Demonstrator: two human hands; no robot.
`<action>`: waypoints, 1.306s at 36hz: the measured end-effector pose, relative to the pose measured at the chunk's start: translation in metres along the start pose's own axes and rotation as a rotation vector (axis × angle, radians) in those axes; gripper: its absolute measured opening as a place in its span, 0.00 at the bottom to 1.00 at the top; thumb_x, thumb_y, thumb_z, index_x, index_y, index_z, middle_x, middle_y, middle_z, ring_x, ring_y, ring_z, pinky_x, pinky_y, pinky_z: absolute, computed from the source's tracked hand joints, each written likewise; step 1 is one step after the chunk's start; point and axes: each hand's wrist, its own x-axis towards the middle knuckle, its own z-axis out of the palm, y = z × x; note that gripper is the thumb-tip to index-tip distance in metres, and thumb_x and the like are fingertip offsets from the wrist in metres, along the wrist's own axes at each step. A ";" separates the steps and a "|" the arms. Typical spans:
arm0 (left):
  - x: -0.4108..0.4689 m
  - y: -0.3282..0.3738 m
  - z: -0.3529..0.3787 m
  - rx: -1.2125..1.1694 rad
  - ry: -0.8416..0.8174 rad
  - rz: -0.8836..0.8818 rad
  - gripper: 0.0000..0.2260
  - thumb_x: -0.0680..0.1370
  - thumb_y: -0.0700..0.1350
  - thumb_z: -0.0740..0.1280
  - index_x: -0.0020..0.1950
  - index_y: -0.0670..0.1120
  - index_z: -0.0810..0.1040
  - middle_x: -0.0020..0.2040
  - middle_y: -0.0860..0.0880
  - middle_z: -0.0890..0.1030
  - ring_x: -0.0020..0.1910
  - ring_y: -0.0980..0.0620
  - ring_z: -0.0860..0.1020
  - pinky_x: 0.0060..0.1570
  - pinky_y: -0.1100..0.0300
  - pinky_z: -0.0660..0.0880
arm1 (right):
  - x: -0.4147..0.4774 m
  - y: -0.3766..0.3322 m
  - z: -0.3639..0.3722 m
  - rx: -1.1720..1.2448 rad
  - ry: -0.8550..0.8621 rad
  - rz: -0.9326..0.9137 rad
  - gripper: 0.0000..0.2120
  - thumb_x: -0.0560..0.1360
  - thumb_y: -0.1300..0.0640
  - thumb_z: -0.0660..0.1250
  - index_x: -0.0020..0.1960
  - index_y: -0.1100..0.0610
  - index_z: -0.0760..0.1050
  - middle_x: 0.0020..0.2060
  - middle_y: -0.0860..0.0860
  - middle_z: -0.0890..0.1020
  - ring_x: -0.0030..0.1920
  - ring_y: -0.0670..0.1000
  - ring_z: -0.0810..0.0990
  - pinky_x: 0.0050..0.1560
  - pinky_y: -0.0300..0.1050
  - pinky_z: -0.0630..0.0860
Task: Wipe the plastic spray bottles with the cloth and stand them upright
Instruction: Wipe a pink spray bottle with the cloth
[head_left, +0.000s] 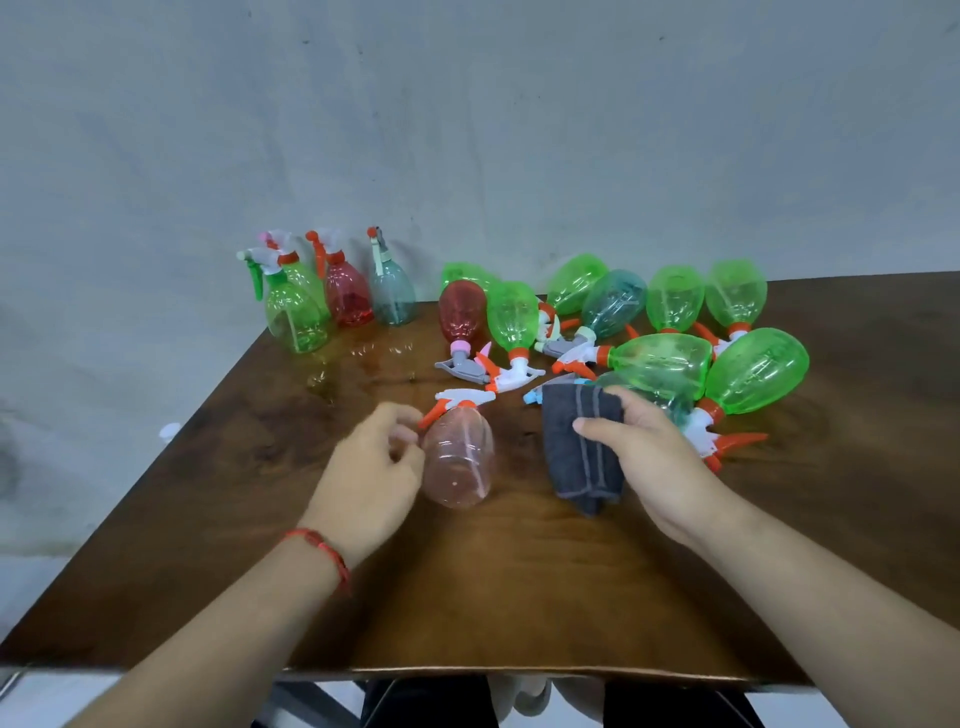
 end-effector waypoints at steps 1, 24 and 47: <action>-0.007 0.000 0.004 -0.081 -0.061 -0.034 0.15 0.83 0.42 0.66 0.66 0.57 0.76 0.59 0.56 0.80 0.57 0.56 0.80 0.59 0.57 0.76 | -0.001 0.002 0.002 0.018 -0.023 0.039 0.11 0.82 0.65 0.67 0.58 0.52 0.83 0.51 0.52 0.89 0.54 0.59 0.87 0.56 0.59 0.83; 0.046 0.025 0.030 -0.621 -0.299 0.097 0.53 0.60 0.46 0.89 0.79 0.58 0.65 0.74 0.49 0.78 0.70 0.47 0.81 0.71 0.44 0.77 | 0.026 -0.024 0.011 0.046 -0.094 -0.054 0.12 0.83 0.67 0.64 0.62 0.55 0.80 0.55 0.54 0.88 0.55 0.54 0.87 0.52 0.47 0.83; 0.088 0.039 0.057 -0.187 -0.255 0.641 0.37 0.76 0.42 0.81 0.81 0.48 0.67 0.66 0.55 0.81 0.59 0.66 0.83 0.72 0.60 0.73 | 0.073 -0.008 0.008 -0.588 0.087 -0.834 0.30 0.75 0.77 0.65 0.66 0.49 0.84 0.65 0.41 0.83 0.67 0.39 0.80 0.68 0.33 0.73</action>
